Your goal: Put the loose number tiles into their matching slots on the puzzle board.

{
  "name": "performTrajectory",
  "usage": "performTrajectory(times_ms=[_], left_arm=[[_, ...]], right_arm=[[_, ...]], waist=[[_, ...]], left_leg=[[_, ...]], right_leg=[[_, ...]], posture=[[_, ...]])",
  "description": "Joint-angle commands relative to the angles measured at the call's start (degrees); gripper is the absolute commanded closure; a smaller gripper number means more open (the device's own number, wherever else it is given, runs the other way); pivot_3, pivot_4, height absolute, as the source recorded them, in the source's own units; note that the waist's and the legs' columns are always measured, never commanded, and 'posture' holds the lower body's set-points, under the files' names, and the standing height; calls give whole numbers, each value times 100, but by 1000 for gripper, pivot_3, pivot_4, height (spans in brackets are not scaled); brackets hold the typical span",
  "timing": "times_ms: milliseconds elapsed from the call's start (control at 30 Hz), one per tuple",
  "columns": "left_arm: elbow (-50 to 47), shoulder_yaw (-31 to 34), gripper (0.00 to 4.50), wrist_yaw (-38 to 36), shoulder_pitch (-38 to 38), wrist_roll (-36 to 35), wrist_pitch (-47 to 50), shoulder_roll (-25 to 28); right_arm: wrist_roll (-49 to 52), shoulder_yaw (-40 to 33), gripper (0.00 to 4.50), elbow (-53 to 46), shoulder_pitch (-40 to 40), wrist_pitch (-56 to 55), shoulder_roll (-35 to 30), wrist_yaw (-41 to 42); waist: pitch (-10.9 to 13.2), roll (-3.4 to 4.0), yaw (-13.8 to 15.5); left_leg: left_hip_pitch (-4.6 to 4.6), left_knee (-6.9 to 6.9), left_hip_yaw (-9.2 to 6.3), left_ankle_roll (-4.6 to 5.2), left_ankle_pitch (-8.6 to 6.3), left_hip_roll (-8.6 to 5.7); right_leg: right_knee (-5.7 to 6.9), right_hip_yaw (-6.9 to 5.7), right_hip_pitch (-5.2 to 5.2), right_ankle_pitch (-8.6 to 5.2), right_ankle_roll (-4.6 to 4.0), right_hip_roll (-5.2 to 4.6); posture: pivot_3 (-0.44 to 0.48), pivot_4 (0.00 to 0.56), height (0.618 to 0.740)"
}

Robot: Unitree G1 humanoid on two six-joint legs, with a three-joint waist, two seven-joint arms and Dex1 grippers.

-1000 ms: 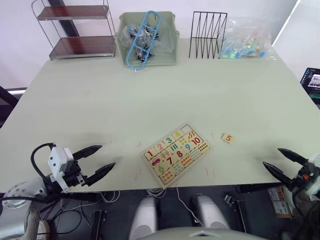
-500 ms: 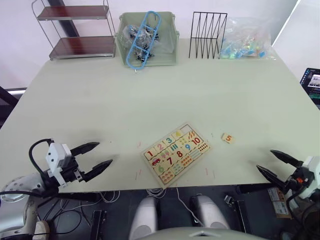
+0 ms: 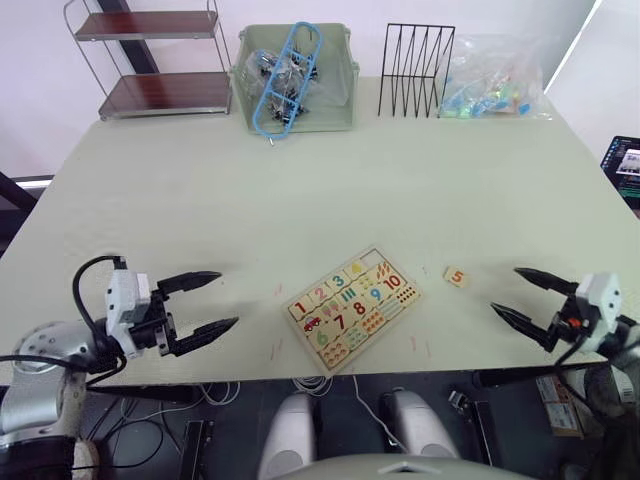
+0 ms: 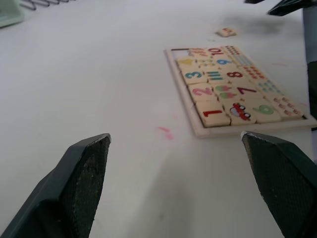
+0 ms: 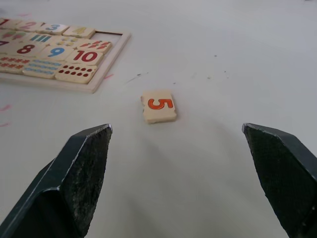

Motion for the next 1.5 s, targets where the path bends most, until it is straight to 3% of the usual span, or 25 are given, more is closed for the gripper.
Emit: performTrajectory(times_ms=[33, 600, 1200, 1267, 1400, 1500], left_arm=[[21, -66, 0, -342, -187, -133, -71, 149], [-505, -93, 0, -801, -272, -888, 613, 200], [-438, -42, 0, -755, -163, -824, 413, 131], [-425, -42, 0, -750, -161, -813, 393, 129], [-402, -45, 0, -749, -163, -806, 360, 134], [-385, -52, 0, -740, -165, -800, 331, 133]], right_arm=[[-186, 205, 85, 135, -385, 137, -229, -34], [-340, 1278, 85, -379, -1426, 1775, -634, 11], [-880, 1532, 85, -93, -1413, 1581, -506, -374], [-914, 1549, 585, -30, -1397, 1547, -494, -388], [-935, 1561, 2049, 44, -1402, 1508, -476, -400], [-923, 1555, 3503, 81, -1415, 1469, -463, -398]], waist=[[0, 0, -2], [0, 1, 9], [0, 0, 6], [0, 0, 6], [0, -1, 6], [-1, -1, 6]], left_leg=[[-1, 0, 0, 0, 0, 0], [-7, 2, -4, 0, 0, 0], [-7, 3, -4, 0, 0, -1], [-7, 3, -4, 0, 0, -1], [-6, 3, -4, 0, 0, 0], [-6, 4, -4, 0, 0, 0]], right_leg=[[0, 0, 0, 0, 0, 0], [1, -3, -2, 1, 1, 0], [1, -3, -2, 1, 1, 0], [1, -3, -2, 1, 1, 0], [1, -3, -1, 1, 1, 0], [1, -3, -1, 1, 1, 0]], posture=[[0, 150, 740], [0, 150, 740], [0, 150, 740], [0, 150, 740], [0, 150, 740], [0, 150, 740]])
